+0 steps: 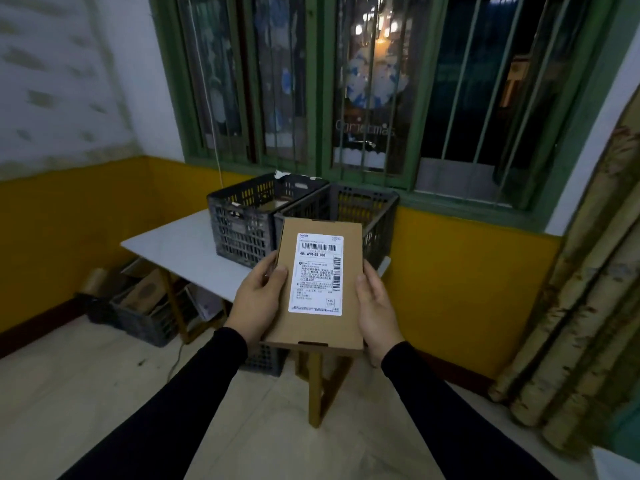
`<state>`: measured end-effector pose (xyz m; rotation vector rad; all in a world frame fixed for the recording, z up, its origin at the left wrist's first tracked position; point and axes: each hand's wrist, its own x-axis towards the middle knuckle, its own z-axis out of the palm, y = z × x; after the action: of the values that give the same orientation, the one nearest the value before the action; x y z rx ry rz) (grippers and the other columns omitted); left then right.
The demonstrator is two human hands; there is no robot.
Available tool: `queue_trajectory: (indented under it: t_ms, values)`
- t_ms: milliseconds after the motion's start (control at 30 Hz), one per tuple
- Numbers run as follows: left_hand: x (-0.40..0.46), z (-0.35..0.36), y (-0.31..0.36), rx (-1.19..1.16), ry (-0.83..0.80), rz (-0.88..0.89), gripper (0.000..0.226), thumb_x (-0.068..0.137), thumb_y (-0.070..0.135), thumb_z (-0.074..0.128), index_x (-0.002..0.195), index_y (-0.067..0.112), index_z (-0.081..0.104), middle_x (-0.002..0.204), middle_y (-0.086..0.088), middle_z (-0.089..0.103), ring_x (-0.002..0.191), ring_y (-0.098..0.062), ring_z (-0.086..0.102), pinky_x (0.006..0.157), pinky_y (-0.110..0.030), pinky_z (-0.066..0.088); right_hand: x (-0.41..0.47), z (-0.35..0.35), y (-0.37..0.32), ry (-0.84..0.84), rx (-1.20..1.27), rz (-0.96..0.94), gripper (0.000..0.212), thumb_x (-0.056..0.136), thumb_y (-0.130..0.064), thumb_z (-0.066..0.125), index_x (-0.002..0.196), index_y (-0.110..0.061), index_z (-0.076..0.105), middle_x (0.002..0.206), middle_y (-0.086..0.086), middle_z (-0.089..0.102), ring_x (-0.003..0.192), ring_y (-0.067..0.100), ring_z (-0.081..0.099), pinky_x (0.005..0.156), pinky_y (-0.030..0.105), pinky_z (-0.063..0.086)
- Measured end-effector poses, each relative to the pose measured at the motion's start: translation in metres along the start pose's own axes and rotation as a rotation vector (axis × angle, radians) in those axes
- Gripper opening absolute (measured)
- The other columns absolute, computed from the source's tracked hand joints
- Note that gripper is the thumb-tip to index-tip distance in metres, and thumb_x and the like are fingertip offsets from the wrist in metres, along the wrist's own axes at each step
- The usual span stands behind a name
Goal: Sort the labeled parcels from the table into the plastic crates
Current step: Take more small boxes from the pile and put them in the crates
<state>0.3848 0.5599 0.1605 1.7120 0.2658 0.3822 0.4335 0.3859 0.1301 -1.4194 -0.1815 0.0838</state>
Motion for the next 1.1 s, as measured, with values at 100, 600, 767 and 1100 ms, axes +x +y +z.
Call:
queue_trajectory:
  t_ms: [100, 600, 767, 1100]
  values:
    - [0.069, 0.001, -0.001, 0.023, -0.004, -0.004, 0.045, 0.102, 0.040, 0.045, 0.146, 0.034, 0.039, 0.128, 0.007, 0.061, 0.106, -0.015, 0.064, 0.096, -0.042, 0.053, 0.067, 0.015, 0.003, 0.000, -0.014, -0.011, 0.032, 0.103, -0.041, 0.042, 0.132, -0.053, 0.037, 0.127, -0.013, 0.061, 0.111, 0.007, 0.062, 0.095, 0.035, 0.053]
    - [0.415, 0.006, -0.040, 0.014, -0.294, 0.084, 0.042, 0.103, 0.026, 0.049, 0.144, 0.027, 0.045, 0.118, 0.015, 0.062, 0.088, 0.009, 0.059, 0.067, -0.011, 0.048, 0.354, 0.077, 0.028, 0.193, -0.192, -0.003, 0.046, 0.105, -0.035, 0.042, 0.149, -0.039, 0.032, 0.121, -0.018, 0.062, 0.090, -0.008, 0.062, 0.066, 0.013, 0.052]
    - [0.524, 0.017, -0.048, 0.107, -0.455, 0.092, 0.042, 0.103, 0.025, 0.048, 0.144, 0.024, 0.044, 0.129, 0.008, 0.059, 0.094, -0.005, 0.060, 0.075, -0.020, 0.048, 0.429, 0.092, 0.038, 0.326, -0.294, 0.052, 0.045, 0.105, -0.031, 0.044, 0.148, -0.040, 0.033, 0.118, -0.018, 0.062, 0.087, -0.010, 0.063, 0.069, 0.014, 0.052]
    - [0.646, 0.080, -0.097, 0.286, -0.597, -0.042, 0.036, 0.100, 0.020, 0.050, 0.136, 0.021, 0.053, 0.116, 0.002, 0.062, 0.095, -0.017, 0.058, 0.082, -0.030, 0.048, 0.540, 0.072, 0.086, 0.398, -0.512, 0.238, 0.048, 0.105, -0.025, 0.041, 0.151, -0.033, 0.029, 0.142, 0.000, 0.053, 0.110, 0.019, 0.060, 0.090, 0.033, 0.053]
